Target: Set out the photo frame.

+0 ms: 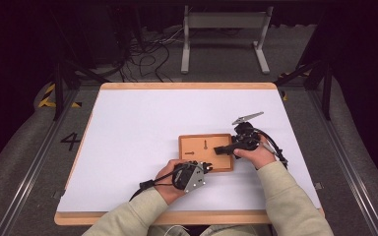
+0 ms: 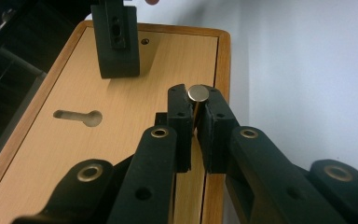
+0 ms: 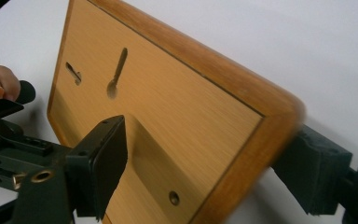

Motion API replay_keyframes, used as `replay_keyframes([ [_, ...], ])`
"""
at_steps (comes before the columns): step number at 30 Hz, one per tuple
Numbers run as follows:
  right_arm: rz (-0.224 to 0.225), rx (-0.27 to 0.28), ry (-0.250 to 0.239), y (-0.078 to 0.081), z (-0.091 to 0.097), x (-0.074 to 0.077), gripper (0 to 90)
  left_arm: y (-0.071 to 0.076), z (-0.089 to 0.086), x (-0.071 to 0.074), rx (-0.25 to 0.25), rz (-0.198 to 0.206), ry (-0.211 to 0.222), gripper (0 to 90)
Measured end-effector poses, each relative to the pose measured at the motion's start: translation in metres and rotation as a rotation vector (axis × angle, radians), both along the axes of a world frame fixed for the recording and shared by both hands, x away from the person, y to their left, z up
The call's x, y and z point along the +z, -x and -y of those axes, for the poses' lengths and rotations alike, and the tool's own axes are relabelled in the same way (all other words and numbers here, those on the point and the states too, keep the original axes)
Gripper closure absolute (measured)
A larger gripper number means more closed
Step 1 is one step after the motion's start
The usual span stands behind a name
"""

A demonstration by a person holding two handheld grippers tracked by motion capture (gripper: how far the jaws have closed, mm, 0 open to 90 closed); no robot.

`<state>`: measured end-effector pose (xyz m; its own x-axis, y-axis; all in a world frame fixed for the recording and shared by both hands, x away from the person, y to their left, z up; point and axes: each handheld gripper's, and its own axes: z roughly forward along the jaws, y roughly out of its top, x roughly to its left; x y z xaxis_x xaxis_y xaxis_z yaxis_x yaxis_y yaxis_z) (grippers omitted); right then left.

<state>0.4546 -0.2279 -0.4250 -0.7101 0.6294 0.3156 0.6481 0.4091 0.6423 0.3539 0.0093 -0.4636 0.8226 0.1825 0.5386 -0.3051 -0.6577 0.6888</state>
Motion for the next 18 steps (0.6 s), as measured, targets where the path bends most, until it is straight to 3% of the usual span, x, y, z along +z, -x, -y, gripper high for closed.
replay_keyframes([
  [7, -0.024, -0.002, -0.027, -0.003, -0.001, -0.004, 25.4, -0.001, 0.000, 0.001, 0.000, -0.008, -0.001, 83.9],
  [10, -0.029, 0.010, -0.036, -0.003, 0.003, -0.003, 28.8, -0.001, 0.000, 0.002, 0.010, -0.038, 0.004, 83.5],
  [12, -0.020, 0.022, -0.040, -0.002, 0.005, -0.003, 29.7, -0.003, 0.000, 0.004, 0.015, -0.080, 0.014, 82.0],
  [13, -0.015, 0.028, -0.040, -0.002, 0.005, -0.003, 30.3, -0.003, 0.000, 0.004, 0.015, -0.080, 0.014, 81.0],
  [14, -0.006, 0.036, -0.043, -0.001, 0.007, -0.002, 31.3, -0.005, -0.002, 0.006, 0.010, -0.126, 0.024, 80.0],
  [16, 0.001, 0.040, -0.046, 0.000, 0.008, -0.001, 32.3, -0.006, -0.004, 0.007, 0.007, -0.149, 0.030, 78.9],
  [18, 0.020, 0.052, -0.051, 0.003, 0.010, 0.001, 35.2, -0.006, -0.008, 0.011, -0.012, -0.203, 0.051, 71.1],
])
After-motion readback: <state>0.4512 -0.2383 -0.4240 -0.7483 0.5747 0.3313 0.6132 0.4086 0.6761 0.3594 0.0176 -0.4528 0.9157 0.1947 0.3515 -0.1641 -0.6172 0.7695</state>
